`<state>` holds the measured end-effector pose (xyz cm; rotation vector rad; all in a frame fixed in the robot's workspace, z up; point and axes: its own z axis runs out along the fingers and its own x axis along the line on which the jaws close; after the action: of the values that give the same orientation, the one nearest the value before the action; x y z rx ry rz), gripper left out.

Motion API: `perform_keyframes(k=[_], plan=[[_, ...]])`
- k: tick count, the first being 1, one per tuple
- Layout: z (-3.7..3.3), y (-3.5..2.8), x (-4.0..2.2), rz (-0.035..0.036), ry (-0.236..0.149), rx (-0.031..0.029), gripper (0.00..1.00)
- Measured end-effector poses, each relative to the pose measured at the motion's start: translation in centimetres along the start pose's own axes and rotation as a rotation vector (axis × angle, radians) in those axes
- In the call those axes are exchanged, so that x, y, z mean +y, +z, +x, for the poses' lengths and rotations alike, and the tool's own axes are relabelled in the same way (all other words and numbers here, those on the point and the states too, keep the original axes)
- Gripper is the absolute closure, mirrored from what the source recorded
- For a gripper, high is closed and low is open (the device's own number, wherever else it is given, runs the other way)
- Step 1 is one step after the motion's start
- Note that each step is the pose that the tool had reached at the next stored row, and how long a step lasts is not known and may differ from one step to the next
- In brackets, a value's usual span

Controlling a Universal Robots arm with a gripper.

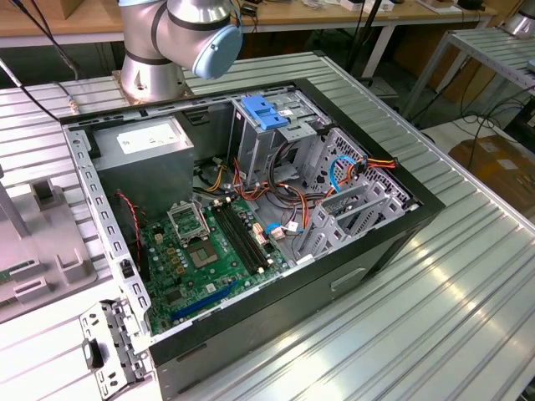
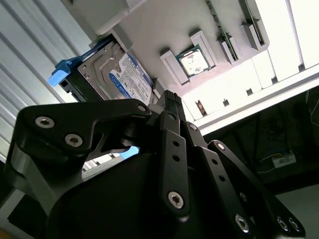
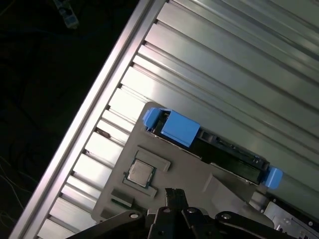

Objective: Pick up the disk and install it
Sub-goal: 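Pick up the disk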

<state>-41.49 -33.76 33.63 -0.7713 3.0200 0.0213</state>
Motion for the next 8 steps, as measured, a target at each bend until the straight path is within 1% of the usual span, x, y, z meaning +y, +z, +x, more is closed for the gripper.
perform_keyframes(k=[8], plan=[[0.00, 0.00, 0.00, -0.0012, -0.043, 0.0004, 0.89]])
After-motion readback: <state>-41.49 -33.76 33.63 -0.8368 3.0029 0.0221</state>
